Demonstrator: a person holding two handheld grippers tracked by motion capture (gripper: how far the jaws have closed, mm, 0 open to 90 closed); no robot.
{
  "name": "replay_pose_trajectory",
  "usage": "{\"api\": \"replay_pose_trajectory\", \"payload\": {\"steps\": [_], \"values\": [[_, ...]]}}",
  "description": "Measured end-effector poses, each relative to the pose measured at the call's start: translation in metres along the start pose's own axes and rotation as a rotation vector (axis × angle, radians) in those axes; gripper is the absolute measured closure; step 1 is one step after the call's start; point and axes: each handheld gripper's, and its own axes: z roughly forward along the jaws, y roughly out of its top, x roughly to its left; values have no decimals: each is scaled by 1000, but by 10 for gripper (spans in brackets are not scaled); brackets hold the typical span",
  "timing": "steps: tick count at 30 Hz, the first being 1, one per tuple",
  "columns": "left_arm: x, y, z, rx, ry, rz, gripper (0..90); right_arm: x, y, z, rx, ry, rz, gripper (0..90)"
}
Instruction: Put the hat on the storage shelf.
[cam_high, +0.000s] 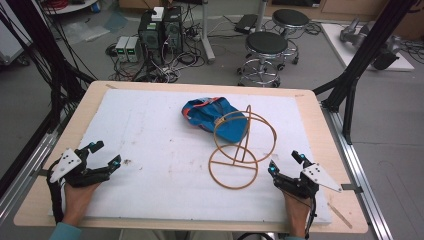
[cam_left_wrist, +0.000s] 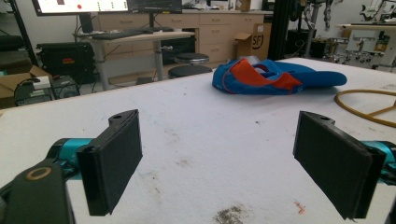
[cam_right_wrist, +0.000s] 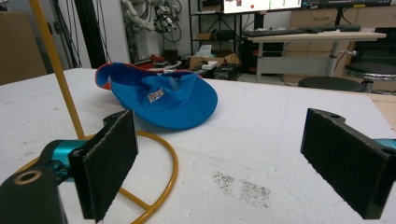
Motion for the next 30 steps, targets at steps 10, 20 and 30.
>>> {"api": "replay_pose_trajectory", "payload": {"steps": [10, 20, 30], "values": [[-1, 0, 0, 5, 1, 8, 151, 0, 0, 0, -1, -4, -6, 100], [2, 2, 4, 41, 3, -19, 147, 1, 0, 0, 1, -2, -8, 100], [10, 35, 13, 77, -13, -28, 148, 1, 0, 1, 10, 0, -14, 100]]}}
